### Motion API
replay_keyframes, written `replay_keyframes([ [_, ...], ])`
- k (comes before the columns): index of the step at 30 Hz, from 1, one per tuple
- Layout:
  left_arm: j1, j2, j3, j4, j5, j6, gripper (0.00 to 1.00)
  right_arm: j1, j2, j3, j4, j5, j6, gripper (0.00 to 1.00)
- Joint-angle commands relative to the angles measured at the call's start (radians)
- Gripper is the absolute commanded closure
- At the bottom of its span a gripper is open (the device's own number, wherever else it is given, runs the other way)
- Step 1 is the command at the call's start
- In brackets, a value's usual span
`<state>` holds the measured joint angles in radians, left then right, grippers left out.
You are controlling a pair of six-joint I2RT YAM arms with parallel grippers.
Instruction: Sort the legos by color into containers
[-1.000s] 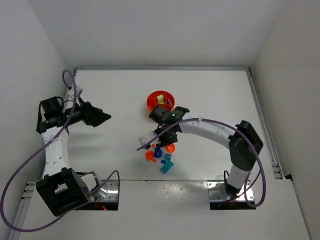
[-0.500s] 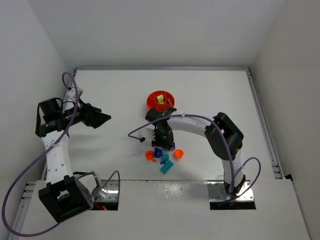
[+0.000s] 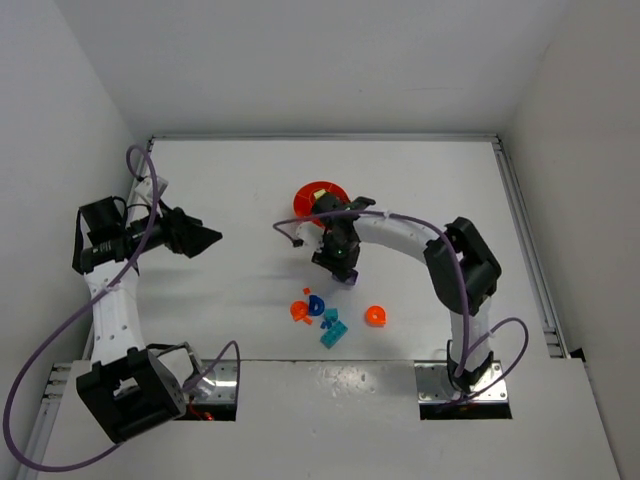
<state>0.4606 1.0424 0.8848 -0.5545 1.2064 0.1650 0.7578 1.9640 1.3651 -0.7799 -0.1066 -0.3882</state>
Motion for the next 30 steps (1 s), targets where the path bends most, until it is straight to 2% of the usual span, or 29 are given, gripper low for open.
replay_keyframes([
  [1, 0.010, -0.041, -0.013, 0.010, 0.010, 0.027, 0.00, -0.078, -0.112, 0.139, 0.044, -0.054, 0.135, 0.94],
  [3, 0.010, -0.051, -0.014, 0.010, 0.001, 0.027, 0.00, -0.121, -0.113, 0.211, 0.008, -0.083, 0.196, 0.94],
  [6, 0.010, -0.051, -0.014, 0.010, 0.001, 0.027, 0.00, -0.242, -0.030, 0.404, -0.067, -0.149, 0.247, 0.94],
  [10, 0.010, -0.051, -0.014, 0.010, -0.008, 0.027, 0.00, -0.343, 0.087, 0.587, -0.136, -0.202, 0.319, 0.94],
  [14, 0.010, -0.051, -0.014, 0.010, -0.008, 0.027, 0.00, -0.396, 0.111, 0.617, -0.114, -0.191, 0.359, 0.94],
  [20, 0.010, -0.025, -0.014, 0.010, -0.008, 0.027, 0.00, -0.468, 0.170, 0.660, -0.091, -0.300, 0.478, 0.96],
  [24, 0.010, -0.001, -0.004, 0.010, -0.008, 0.016, 0.00, -0.477, 0.199, 0.672, -0.053, -0.387, 0.541, 0.96],
  [30, 0.010, -0.010, -0.014, 0.010, -0.008, 0.016, 0.00, -0.477, 0.220, 0.706, -0.053, -0.378, 0.542, 0.96],
])
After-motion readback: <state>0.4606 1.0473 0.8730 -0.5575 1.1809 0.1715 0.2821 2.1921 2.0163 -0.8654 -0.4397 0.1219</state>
